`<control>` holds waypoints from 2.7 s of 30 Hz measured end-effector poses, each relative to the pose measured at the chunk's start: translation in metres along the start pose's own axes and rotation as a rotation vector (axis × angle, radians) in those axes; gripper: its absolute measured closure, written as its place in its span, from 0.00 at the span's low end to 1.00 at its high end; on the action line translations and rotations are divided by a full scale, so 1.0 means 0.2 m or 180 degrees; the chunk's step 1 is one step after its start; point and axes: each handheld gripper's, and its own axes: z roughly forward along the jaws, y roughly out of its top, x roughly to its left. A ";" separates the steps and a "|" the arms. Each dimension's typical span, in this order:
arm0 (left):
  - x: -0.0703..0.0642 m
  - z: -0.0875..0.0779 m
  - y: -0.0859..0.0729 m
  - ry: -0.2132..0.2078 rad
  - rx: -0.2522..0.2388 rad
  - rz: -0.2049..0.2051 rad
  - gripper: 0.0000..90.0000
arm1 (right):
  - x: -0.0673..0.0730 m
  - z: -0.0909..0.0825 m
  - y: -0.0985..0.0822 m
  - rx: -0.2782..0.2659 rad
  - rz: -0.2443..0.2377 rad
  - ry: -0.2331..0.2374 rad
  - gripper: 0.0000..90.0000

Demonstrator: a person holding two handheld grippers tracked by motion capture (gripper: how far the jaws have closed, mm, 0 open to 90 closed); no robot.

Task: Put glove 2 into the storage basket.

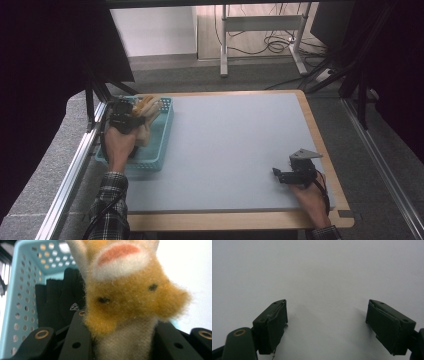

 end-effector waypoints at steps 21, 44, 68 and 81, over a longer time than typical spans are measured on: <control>-0.05 0.40 -0.01 -0.0125 0.1114 0.0011 0.15 | 0.00 0.00 0.00 -0.0002 0.0002 0.0003 0.19; 0.07 0.17 -0.02 0.0339 0.0203 -0.0125 0.85 | 0.00 0.00 0.00 -0.0002 0.0001 0.0002 0.19; 0.01 0.27 -0.02 -0.0254 0.0658 -0.0075 0.84 | 0.00 0.00 0.00 -0.0001 0.0000 0.0000 0.19; 0.06 0.17 -0.02 0.0050 0.0314 -0.0080 0.42 | 0.00 0.00 0.00 -0.0001 0.0000 0.0000 0.19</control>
